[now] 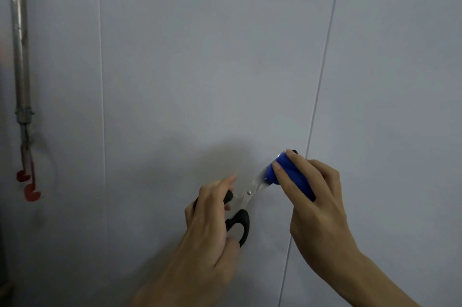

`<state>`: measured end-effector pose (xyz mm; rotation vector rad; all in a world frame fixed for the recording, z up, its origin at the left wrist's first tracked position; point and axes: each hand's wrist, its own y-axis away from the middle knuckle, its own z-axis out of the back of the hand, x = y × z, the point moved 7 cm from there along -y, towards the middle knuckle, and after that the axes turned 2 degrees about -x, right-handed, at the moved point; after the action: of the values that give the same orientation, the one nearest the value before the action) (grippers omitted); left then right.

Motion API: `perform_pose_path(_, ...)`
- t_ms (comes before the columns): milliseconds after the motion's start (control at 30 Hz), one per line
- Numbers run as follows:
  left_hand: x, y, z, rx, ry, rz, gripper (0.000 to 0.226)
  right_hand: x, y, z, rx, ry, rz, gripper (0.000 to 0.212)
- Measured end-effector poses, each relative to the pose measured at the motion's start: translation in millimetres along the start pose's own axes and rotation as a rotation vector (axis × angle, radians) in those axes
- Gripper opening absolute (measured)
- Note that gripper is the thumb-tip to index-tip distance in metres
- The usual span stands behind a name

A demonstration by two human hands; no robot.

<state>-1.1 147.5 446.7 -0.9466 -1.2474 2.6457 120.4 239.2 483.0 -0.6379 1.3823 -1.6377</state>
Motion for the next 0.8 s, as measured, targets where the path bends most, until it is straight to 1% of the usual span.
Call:
perform_pose_path(100, 1, -5, 2, -0.046, -0.035, -0.02, 0.085, 2, -2, 2, -0.017, 0.006, 0.015, 0.05)
perform_pose_path(200, 2, -10, 10, -0.173, -0.113, -0.06, 0.095, 3, -1, 0, -0.015, 0.002, 0.017, 0.05)
perform_pose_path(267, 1, -12, 17, -0.264, -0.177, -0.081, 0.09, 2, 2, -3, -0.003, 0.005, 0.013, 0.052)
perform_pose_path(300, 1, -13, 19, -0.285, -0.204, -0.093, 0.087, 2, 3, -4, 0.003, 0.008, 0.014, 0.052)
perform_pose_path(367, 0, -15, 20, -0.299, -0.246, -0.119, 0.084, 2, 4, -6, 0.011, 0.002, 0.015, 0.054)
perform_pose_path(433, 2, -16, 21, -0.308, -0.269, -0.126, 0.086, 5, 5, -5, 0.015, -0.005, 0.028, 0.056)
perform_pose_path(600, 6, -17, 17, -0.287, -0.195, -0.089, 0.1, 17, 12, -7, 0.06, -0.01, 0.098, 0.048)
perform_pose_path(667, 8, -16, 16, -0.281, -0.199, -0.08, 0.101, 24, 14, -6, 0.064, -0.015, 0.147, 0.046)
perform_pose_path(733, 10, -16, 16, -0.293, -0.18, -0.059, 0.095, 34, 13, -3, 0.056, -0.007, 0.223, 0.046)
perform_pose_path(800, 11, -18, 14, -0.289, -0.207, -0.065, 0.093, 44, 14, 0, 0.033, 0.034, 0.313, 0.037)
